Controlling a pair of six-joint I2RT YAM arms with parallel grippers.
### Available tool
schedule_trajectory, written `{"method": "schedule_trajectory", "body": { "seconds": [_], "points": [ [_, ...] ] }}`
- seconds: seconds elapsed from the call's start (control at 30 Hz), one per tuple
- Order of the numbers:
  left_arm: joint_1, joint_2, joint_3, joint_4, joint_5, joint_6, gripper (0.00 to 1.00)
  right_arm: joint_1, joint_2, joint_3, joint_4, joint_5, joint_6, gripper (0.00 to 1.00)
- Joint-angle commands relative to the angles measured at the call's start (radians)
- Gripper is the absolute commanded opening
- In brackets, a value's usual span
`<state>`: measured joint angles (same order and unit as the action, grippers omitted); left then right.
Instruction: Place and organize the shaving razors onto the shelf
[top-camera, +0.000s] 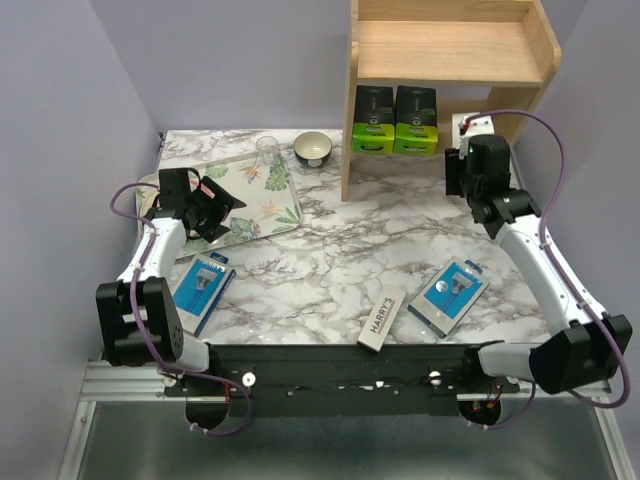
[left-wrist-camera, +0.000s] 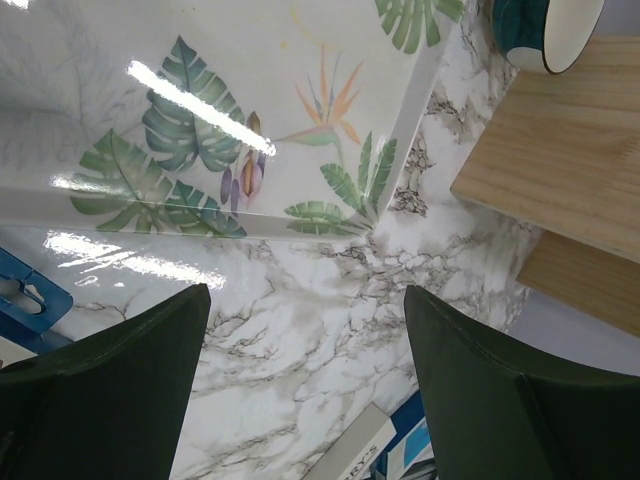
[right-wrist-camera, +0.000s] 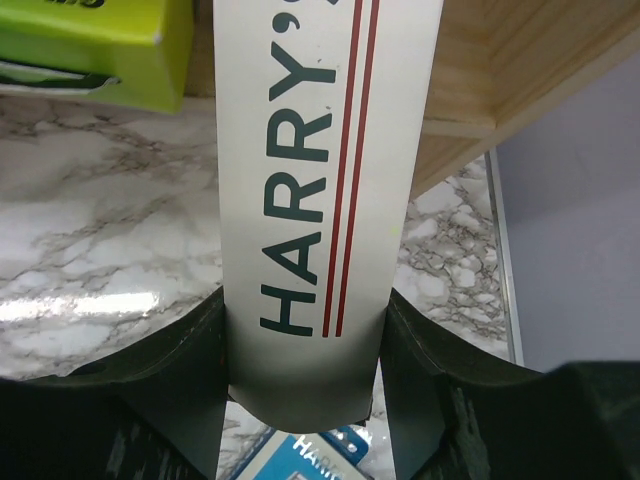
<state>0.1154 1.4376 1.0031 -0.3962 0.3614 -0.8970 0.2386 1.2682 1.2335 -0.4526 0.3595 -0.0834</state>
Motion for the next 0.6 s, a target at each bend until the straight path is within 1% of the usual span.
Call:
{"method": "schedule_trajectory", "body": {
  "seconds": [0.0,0.13,0.27,0.37,0.4,0.5,0.57],
  "points": [
    [-0.006,0.0,-0.001,0.017,-0.015,0.018,0.88,-0.057,0.11,0.089,0.084,-0.05,-0.053,0.55],
    [-0.008,-0.006,-0.018,0.025,-0.012,0.017,0.88,-0.074,0.2,0.158,0.117,-0.094,-0.107,0.55],
    [-0.006,-0.005,-0.023,0.026,-0.013,0.021,0.88,-0.074,0.24,0.201,0.179,-0.145,-0.137,0.55],
    [-0.008,-0.005,-0.023,0.026,-0.018,0.026,0.88,-0.074,0.273,0.225,0.209,-0.168,-0.142,0.65],
    [-0.008,-0.003,-0.023,0.026,-0.016,0.027,0.88,-0.074,0.283,0.237,0.213,-0.174,-0.141,0.71],
    [-0.008,0.0,-0.026,0.028,-0.016,0.033,0.88,-0.074,0.318,0.251,0.229,-0.18,-0.128,0.83],
    [-0.006,-0.003,-0.032,0.031,-0.013,0.035,0.88,-0.076,0.33,0.25,0.256,-0.183,-0.125,0.88]
  ]
}}
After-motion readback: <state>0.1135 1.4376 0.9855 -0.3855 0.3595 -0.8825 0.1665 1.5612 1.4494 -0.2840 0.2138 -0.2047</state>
